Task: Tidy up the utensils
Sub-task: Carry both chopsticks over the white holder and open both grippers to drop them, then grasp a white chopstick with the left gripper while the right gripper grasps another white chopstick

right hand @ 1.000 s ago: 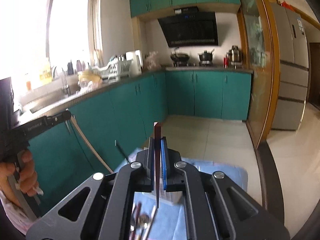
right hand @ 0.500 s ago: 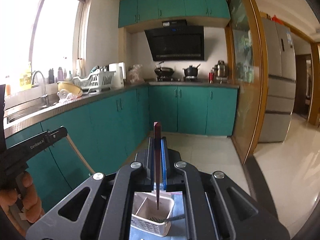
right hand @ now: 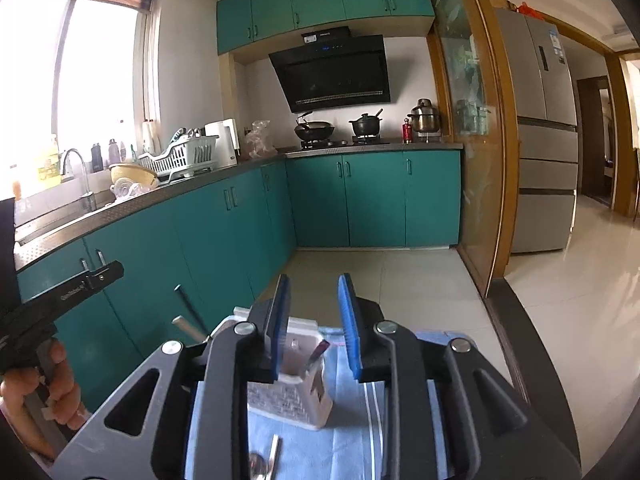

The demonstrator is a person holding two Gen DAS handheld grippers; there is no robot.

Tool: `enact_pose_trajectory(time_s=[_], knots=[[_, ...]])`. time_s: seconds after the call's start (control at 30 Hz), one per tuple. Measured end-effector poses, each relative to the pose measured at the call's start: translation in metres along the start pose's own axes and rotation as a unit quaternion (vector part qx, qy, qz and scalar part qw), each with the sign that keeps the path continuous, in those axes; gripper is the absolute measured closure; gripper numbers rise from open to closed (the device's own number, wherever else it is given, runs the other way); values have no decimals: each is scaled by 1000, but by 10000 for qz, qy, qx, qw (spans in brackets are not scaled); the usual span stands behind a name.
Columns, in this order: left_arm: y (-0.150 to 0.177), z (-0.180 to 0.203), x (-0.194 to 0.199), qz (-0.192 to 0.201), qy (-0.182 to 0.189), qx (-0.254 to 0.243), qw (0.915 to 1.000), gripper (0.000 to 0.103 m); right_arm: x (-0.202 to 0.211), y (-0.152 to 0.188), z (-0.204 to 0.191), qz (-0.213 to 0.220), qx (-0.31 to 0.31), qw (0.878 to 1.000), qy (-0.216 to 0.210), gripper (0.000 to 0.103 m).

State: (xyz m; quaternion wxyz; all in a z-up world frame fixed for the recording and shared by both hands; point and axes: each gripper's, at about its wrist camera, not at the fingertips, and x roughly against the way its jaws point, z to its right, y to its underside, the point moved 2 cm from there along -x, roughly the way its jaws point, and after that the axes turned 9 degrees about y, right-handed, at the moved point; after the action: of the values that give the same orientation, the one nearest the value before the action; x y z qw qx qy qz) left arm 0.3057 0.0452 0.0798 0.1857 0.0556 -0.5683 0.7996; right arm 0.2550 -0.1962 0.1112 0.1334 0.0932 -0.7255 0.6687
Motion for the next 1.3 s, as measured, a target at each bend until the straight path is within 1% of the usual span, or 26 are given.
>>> enact_pose_trajectory(time_s=[0.07, 0.1, 0.13, 0.2, 0.23, 0.27, 0.3, 0.33, 0.37, 0.43, 0.5, 0.53, 0.7, 0.8, 0.93, 1.0, 1.03, 1.07, 1.1, 1.13, 1.2, 1.3], knots=[[14, -5, 5, -173, -86, -114, 9997, 82, 13, 13, 5, -49, -16, 10000, -81, 77], [27, -11, 7, -377, -142, -173, 9990, 81, 19, 24, 8, -118, -25, 9999, -100, 77], [37, -14, 6, -526, -165, -198, 9983, 81, 23, 39, 9, -268, -26, 9996, -116, 76], [72, -26, -1, -1093, -208, -268, 9934, 81, 17, 67, 7, -720, 71, 9972, -181, 75], [89, -31, -5, -1353, -228, -277, 9901, 81, 10, 82, 3, -1035, 158, 9942, -238, 75], [104, -35, -9, -1578, -239, -280, 9868, 81, -4, 111, -5, -1547, 374, 9867, -329, 75], [123, -40, -15, -1846, -228, -264, 9822, 81, -12, 127, -11, -1824, 494, 9812, -396, 75], [135, -44, -18, -2006, -219, -231, 9792, 81, -22, 146, -18, -2156, 618, 9736, -435, 75], [150, -49, -22, -2215, -219, -169, 9748, 81, -31, 168, -27, -2521, 727, 9638, -483, 75], [172, -52, -25, -2490, -217, -142, 9682, 81, -40, 192, -43, -2849, 842, 9528, -622, 75], [189, -52, -25, -2708, -154, -203, 9623, 81, -45, 208, -55, -3039, 965, 9458, -622, 75], [198, -51, -24, -2823, -61, -246, 9590, 81, -48, 215, -59, -3132, 1006, 9423, -626, 75], [228, -40, -19, -3190, 162, -483, 9464, 81, -56, 233, -69, -3372, 1150, 9328, -554, 75], [237, -33, -19, -3309, 150, -637, 9414, 80, -56, 239, -74, -3362, 1180, 9326, -568, 75], [240, -32, -17, -3315, 110, -711, 9407, 76, -55, 242, -77, -3289, 1357, 9334, -456, 75], [240, -35, -19, -3321, 71, -656, 9409, 70, -53, 243, -74, -3284, 1292, 9348, -389, 75], [239, -36, -20, -3320, 30, -638, 9411, 69, -53, 242, -71, -3284, 1252, 9356, -323, 75], [237, -38, -20, -3297, -69, -620, 9420, 69, -53, 241, -65, -3288, 1205, 9364, -234, 75], [237, -42, -22, -3286, -287, -658, 9417, 75, -53, 240, -60, -3291, 1168, 9369, -178, 75], [235, -45, -21, -3251, -436, -674, 9423, 78, -53, 239, -55, -3297, 1109, 9375, -129, 75], [232, -52, -22, -3230, -464, -508, 9439, 81, -53, 238, -45, -3308, 1008, 9383, -44, 75], [230, -53, -21, -3271, -418, -431, 9431, 83, -52, 237, -39, -3312, 921, 9390, -40, 75]])
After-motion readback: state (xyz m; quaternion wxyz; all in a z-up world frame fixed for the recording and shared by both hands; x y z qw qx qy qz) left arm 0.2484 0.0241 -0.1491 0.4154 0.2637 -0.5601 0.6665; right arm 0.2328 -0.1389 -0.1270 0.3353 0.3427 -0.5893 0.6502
